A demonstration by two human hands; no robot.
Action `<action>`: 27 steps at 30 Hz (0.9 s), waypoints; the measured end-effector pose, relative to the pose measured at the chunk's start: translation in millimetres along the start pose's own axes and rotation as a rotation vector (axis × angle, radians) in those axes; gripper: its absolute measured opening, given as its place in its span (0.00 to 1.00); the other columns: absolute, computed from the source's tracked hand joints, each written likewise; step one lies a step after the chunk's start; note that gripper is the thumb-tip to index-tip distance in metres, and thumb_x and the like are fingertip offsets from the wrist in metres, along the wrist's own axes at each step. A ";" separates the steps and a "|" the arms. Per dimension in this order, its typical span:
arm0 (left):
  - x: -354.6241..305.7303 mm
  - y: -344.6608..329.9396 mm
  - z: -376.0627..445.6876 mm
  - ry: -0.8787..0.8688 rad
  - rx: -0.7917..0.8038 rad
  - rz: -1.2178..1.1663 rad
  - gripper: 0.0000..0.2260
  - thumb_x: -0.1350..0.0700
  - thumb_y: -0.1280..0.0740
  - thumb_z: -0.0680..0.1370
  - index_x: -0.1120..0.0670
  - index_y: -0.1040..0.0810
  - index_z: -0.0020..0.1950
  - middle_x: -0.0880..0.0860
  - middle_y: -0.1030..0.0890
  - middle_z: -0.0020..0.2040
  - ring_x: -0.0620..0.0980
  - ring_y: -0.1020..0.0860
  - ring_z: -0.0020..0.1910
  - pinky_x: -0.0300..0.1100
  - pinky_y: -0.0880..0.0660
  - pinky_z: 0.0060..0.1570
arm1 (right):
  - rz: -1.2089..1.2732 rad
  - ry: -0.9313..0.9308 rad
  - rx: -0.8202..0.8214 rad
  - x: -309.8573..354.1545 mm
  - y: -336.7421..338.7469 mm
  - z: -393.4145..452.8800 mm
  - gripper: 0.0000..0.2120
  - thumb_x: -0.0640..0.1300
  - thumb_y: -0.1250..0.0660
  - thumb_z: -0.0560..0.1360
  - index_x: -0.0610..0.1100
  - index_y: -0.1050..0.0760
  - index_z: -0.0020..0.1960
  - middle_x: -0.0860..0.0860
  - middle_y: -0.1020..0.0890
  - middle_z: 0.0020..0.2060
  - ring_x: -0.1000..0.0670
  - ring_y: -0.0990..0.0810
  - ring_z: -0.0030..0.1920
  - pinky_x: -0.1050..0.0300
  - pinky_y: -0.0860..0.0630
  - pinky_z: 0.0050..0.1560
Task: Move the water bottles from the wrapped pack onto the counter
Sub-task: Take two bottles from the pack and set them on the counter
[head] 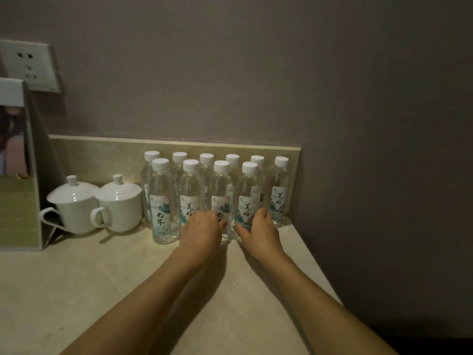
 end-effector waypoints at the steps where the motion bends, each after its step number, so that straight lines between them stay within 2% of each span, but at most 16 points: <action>1: 0.8 -0.4 -0.2 0.003 0.005 -0.023 0.14 0.47 0.39 0.80 0.56 0.23 0.45 0.47 0.28 0.32 0.46 0.26 0.32 0.38 0.25 0.37 | 0.000 -0.001 -0.001 0.3 -0.1 0.0 0.32 0.55 0.33 0.75 0.38 0.40 0.70 0.41 0.31 0.67 0.40 0.28 0.65 0.48 0.27 0.60; 5: 2.2 2.3 -3.7 -0.022 -0.020 -0.068 0.14 0.47 0.38 0.80 0.56 0.21 0.45 0.49 0.24 0.33 0.48 0.22 0.34 0.44 0.20 0.44 | 0.008 -0.001 0.009 1.8 -0.2 0.0 0.33 0.55 0.33 0.75 0.38 0.41 0.71 0.41 0.31 0.68 0.41 0.28 0.65 0.47 0.27 0.61; 10: 3.8 6.5 -2.1 -0.025 -0.017 -0.025 0.16 0.45 0.37 0.79 0.57 0.20 0.44 0.50 0.24 0.33 0.48 0.23 0.34 0.43 0.20 0.43 | 0.009 -0.030 0.015 4.6 -0.1 0.3 0.33 0.54 0.33 0.75 0.37 0.41 0.71 0.41 0.30 0.67 0.40 0.28 0.65 0.44 0.26 0.62; 15: 4.0 6.5 -1.2 -0.029 -0.004 0.010 0.17 0.44 0.39 0.79 0.57 0.20 0.45 0.50 0.24 0.34 0.48 0.23 0.34 0.43 0.20 0.44 | 0.001 -0.027 -0.017 6.7 0.4 -2.0 0.33 0.54 0.33 0.75 0.38 0.41 0.71 0.41 0.29 0.67 0.41 0.27 0.64 0.47 0.25 0.61; 21: 6.2 2.8 -5.6 -0.036 -0.009 -0.028 0.18 0.44 0.40 0.80 0.56 0.20 0.47 0.53 0.19 0.39 0.51 0.19 0.39 0.47 0.19 0.46 | -0.002 -0.027 -0.014 6.9 -0.9 -2.6 0.34 0.54 0.33 0.76 0.37 0.42 0.72 0.41 0.30 0.68 0.41 0.27 0.65 0.48 0.25 0.62; 27: 7.4 2.5 -3.1 -0.047 0.004 -0.044 0.17 0.45 0.41 0.80 0.56 0.20 0.46 0.54 0.18 0.40 0.52 0.18 0.41 0.48 0.20 0.48 | -0.011 -0.010 0.009 6.3 -1.3 -1.4 0.33 0.53 0.34 0.76 0.36 0.42 0.72 0.40 0.31 0.67 0.40 0.27 0.65 0.46 0.25 0.62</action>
Point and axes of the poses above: each hand's wrist, its own z-axis towards the middle knuckle, its own y-axis out of the back of the hand, x = y × z, the point moved 6 cm from there along z, towards the middle knuckle
